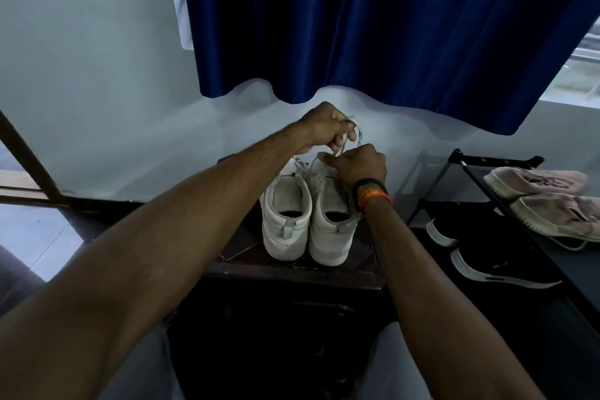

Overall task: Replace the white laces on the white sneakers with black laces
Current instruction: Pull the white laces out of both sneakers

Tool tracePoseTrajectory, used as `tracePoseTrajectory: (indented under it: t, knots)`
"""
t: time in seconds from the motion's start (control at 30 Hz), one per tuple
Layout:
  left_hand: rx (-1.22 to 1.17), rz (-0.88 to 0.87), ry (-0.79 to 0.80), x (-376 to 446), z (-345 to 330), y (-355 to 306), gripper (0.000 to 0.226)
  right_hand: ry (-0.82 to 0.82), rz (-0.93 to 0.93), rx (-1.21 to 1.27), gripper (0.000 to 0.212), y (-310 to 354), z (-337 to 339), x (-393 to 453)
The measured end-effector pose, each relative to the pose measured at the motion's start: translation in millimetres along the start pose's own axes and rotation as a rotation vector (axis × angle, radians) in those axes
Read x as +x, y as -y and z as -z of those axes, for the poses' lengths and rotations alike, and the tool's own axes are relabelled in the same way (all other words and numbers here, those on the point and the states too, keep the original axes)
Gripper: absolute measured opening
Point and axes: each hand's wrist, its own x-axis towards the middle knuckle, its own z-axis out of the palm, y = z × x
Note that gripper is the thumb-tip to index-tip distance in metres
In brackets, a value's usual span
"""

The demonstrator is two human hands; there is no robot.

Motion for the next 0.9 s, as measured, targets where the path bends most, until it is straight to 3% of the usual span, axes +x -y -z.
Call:
tracePoseTrajectory:
  t: [0.23,0.37,0.57,0.73,0.9]
  knots:
    - [-0.044,-0.091,-0.101,-1.1,5.4,-8.4,0.021,0.097,-0.024,-0.064,0.032,-5.2,1.7,7.2]
    - [-0.066,-0.069,-0.037,-5.1,5.8,-2.1,0.008,0.118,-0.055,-0.067,0.035,-6.1,4.7,7.7]
    - [0.26,0.289,0.225,-16.2,5.7,27.2,0.072,0.06,-0.111,-0.007,0.024,-8.9,8.6,12.0]
    - [0.382,0.291,0.293,-21.4,1.7,27.2,0.107,-0.012,-0.087,0.107,0.024,-3.8,11.5,15.2]
    - [0.425,0.189,0.23,-18.5,-2.6,38.6,0.041,-0.043,0.021,0.4,0.02,17.7,25.5,13.1]
